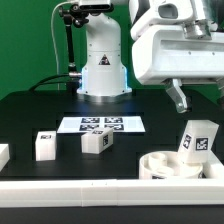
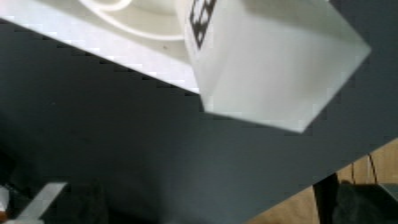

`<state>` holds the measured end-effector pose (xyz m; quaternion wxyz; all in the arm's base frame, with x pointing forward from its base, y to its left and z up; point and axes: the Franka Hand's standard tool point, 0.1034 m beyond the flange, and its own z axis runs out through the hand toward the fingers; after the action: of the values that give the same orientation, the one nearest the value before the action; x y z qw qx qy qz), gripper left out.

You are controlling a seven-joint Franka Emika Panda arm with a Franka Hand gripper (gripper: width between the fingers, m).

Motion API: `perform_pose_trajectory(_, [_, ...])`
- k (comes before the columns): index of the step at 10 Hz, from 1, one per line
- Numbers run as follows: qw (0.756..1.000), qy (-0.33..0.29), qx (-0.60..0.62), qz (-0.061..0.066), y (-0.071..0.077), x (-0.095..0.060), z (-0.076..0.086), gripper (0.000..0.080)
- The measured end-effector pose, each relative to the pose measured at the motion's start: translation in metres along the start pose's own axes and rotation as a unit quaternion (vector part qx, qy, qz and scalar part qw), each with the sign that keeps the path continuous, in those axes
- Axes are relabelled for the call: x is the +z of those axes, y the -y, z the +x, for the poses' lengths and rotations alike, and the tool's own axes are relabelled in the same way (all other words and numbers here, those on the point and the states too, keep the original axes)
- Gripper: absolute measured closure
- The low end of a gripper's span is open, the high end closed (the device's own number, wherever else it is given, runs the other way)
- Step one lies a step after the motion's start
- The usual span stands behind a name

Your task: Assemble stool

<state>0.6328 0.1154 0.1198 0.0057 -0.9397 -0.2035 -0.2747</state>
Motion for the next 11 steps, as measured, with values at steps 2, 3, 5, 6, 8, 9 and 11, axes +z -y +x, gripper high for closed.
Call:
perform_pose_trajectory(2, [1.0,0.001,0.0,0.0,0.0,0.0,-0.001,0.015])
perform_pose_trajectory(3, [1.0,0.001,0.0,0.0,0.0,0.001,-0.001,0.015])
perform_pose_trajectory(5, [1.0,0.011,-0.005,-0.001,-0.008,0.002,-0.006,0.015])
perform_pose_trajectory(6, [1.0,0.028,-0.006,0.007,-0.002,0.003,-0.008,0.015])
perform_pose_trajectory(8, [0.994,0.104,-0.002,0.032,0.01,0.003,-0.007,0.015])
perform_pose_trajectory(9, [0.992,0.12,-0.002,0.037,0.012,0.003,-0.006,0.015])
perform_pose_trajectory(11, [0.981,0.185,0.0,0.056,0.019,0.0,-0.011,0.015])
